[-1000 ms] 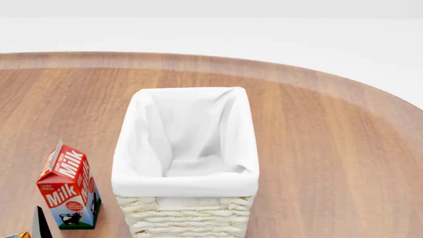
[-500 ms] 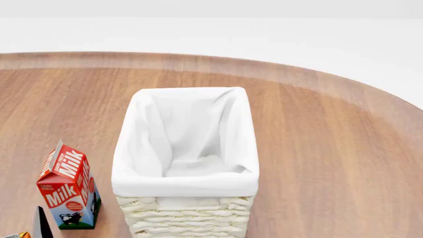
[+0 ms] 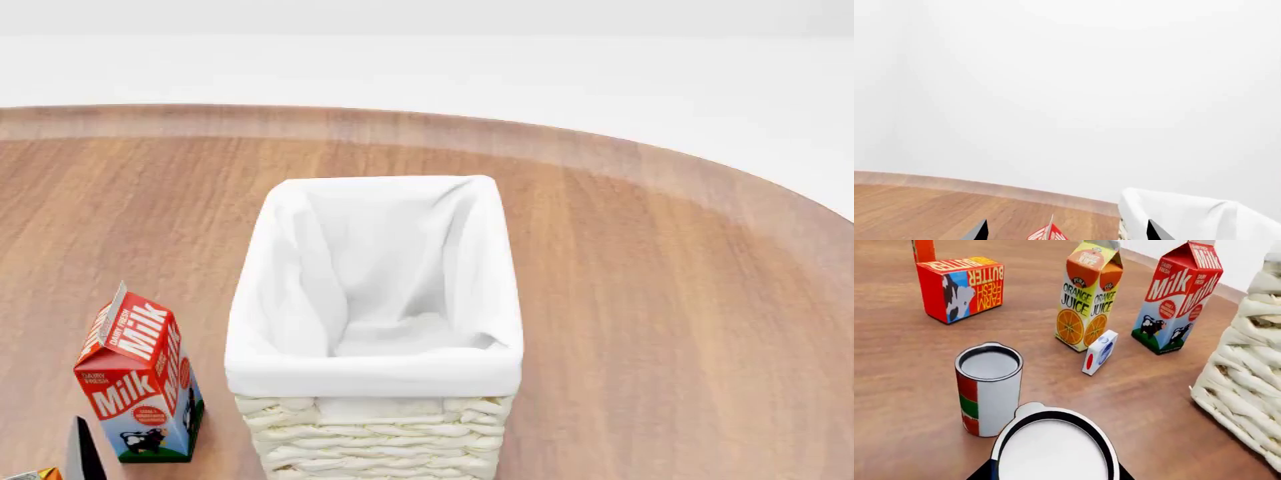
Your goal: Pick up the alphabet soup, and put it in the basket.
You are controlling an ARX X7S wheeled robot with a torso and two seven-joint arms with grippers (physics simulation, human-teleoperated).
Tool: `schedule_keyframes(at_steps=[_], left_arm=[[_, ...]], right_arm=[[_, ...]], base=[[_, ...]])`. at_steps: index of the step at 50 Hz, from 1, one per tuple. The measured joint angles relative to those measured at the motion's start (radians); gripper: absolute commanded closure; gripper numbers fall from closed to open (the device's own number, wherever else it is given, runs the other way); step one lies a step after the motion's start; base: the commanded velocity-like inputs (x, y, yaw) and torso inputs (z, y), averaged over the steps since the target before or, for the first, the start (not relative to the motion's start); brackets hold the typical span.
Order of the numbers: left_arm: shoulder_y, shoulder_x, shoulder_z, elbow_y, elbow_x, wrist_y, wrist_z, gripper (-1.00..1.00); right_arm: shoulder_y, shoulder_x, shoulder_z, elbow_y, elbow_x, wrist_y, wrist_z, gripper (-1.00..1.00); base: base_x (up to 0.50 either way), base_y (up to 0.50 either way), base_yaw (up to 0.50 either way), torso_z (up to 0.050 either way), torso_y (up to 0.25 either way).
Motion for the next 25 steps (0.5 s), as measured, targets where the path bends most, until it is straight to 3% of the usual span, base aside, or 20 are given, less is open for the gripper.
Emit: schedule_keyframes(at_steps=[25], left_arm=[[-0.004, -0.003, 0.007, -0.003, -0.001, -0.001, -0.004, -1.0]], right_arm=[[-0.137, 0.115, 0.122, -0.247, 0.2, -0.137, 0.054, 1.0]], base=[[0.0, 0.0, 0.0, 0.0, 0.0]])
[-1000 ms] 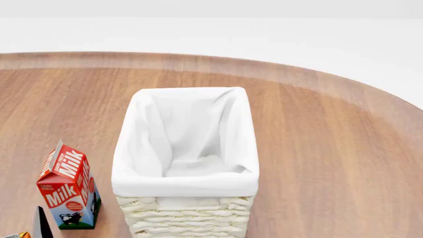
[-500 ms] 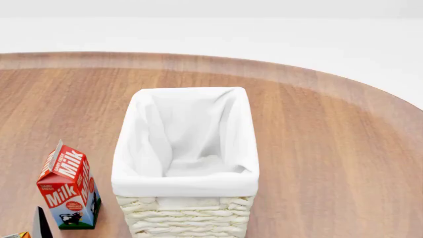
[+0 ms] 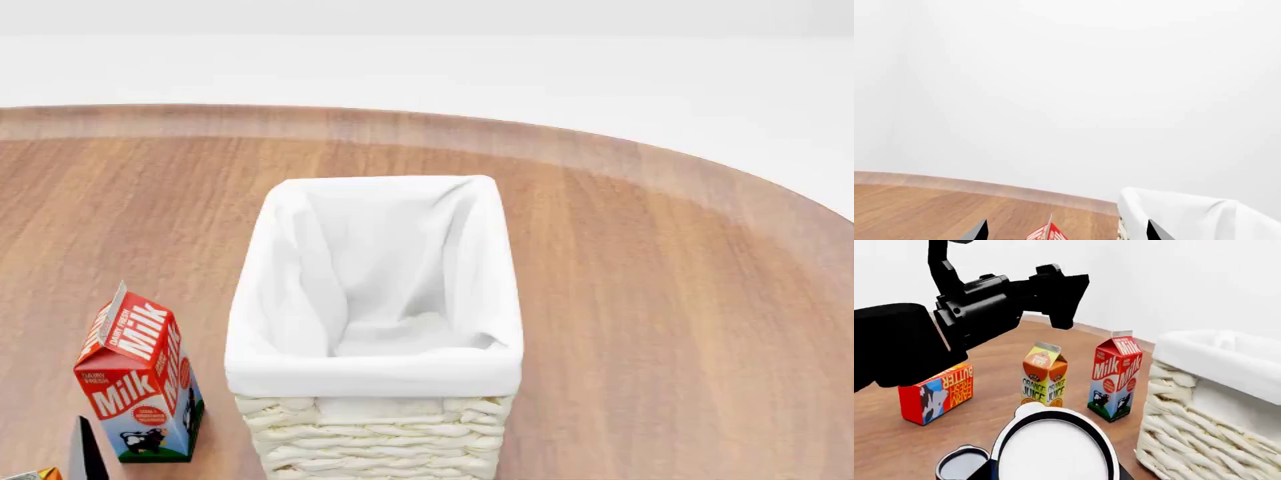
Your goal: Pick up the alphabet soup, and put it in the basket.
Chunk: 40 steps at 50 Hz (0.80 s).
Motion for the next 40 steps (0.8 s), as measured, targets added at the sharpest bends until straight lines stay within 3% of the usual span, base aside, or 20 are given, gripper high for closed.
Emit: schedule_keyframes(at_steps=[21, 40], left_arm=[[-0.004, -0.003, 0.003, -0.003, -0.002, 0.0, -0.005, -1.0], [0.001, -0.008, 0.003, 0.004, -0.002, 0.003, -0.012, -1.0]], right_arm=[[-0.068, 0.055, 0.077, -0.067, 0.185, -0.189, -0.019, 1.0], [-0.083, 0.018, 0.129, -0.098, 0.187, -0.262, 0.041, 1.0]], base=[[0.0, 0.0, 0.0, 0.0, 0.0], [0.0, 0.0, 0.0, 0.0, 0.0]])
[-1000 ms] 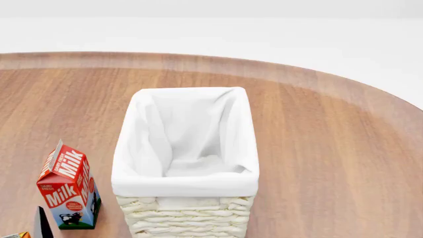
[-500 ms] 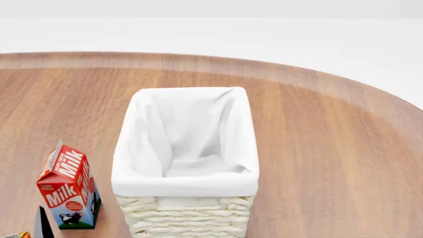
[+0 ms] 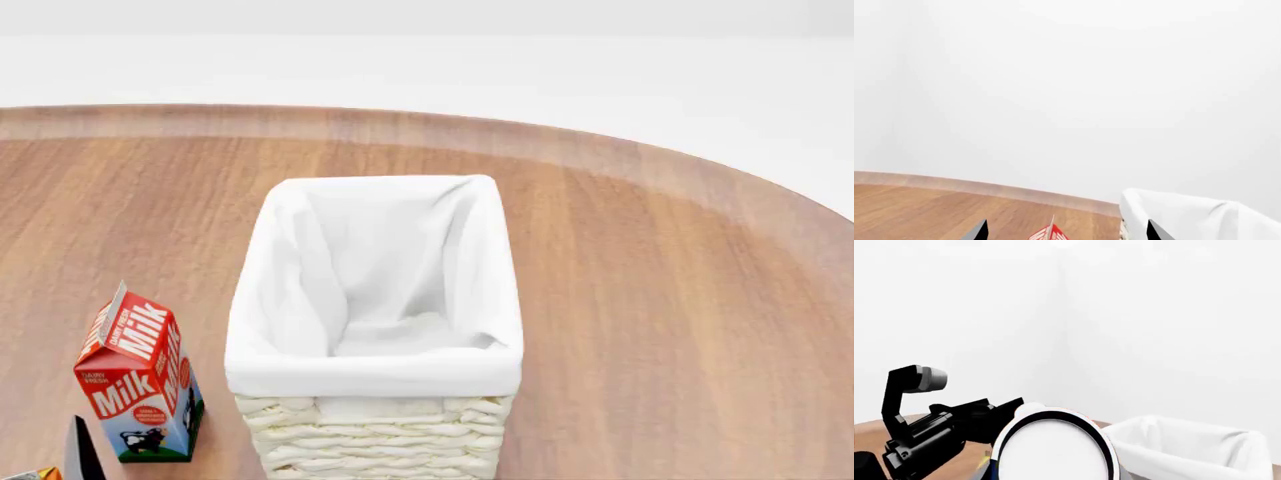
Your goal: Pick up the alphabet soup, and put it in the basket.
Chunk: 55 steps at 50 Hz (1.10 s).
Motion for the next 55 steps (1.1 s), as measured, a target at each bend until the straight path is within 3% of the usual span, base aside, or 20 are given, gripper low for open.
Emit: schedule_keyframes(at_steps=[17, 31, 55], left_arm=[[0.0, -0.003, 0.001, 0.001, -0.001, 0.001, -0.005, -1.0], [0.0, -0.005, 0.003, 0.003, -0.001, 0.001, -0.01, -1.0], [-0.008, -0.006, 0.009, -0.01, 0.0, 0.003, -0.011, -1.0]], right_arm=[[0.016, 0.025, 0.086, -0.207, -0.033, 0.133, 0.158, 1.0], [0.129, 0.066, 0.136, -0.414, -0.018, 0.438, 0.313, 1.0], [0.507, 0.087, 0.155, -0.572, 0.185, 0.972, 0.514, 1.0]], base=[[0.0, 0.0, 0.0, 0.0, 0.001], [0.0, 0.0, 0.0, 0.0, 0.0], [0.0, 0.0, 0.0, 0.0, 0.001]])
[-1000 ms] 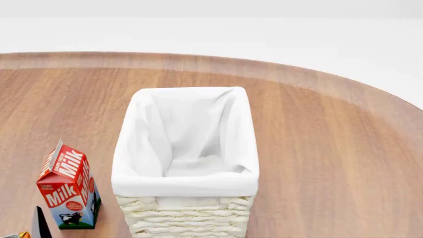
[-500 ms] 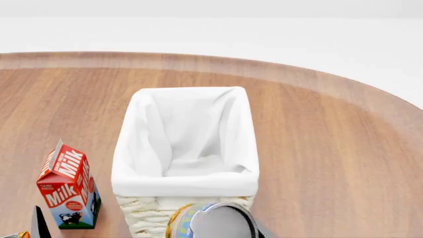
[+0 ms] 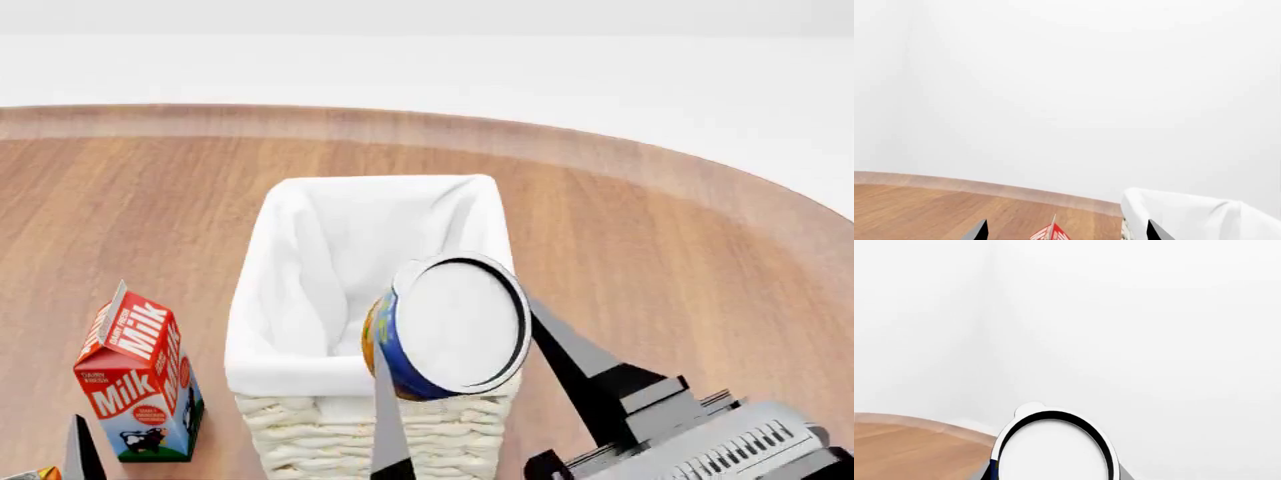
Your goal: Pick up the alphabet soup, and put it in the basket.
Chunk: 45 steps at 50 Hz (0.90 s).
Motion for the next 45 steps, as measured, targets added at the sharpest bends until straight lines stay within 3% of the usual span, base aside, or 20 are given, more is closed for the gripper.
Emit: schedule_keyframes(at_steps=[21, 45], left_arm=[[-0.003, -0.001, 0.005, -0.012, 0.0, 0.007, 0.0, -1.0], [-0.005, -0.005, 0.009, -0.011, -0.003, 0.006, -0.004, -1.0]], right_arm=[[0.448, -0.099, -0.08, 0.027, 0.216, 0.47, 0.156, 1.0], [0.815, -0.251, -0.21, 0.365, 0.216, 0.722, 0.173, 1.0]], base=[[0.0, 0.0, 0.0, 0.001, 0.0], [0.0, 0.0, 0.0, 0.0, 0.0]])
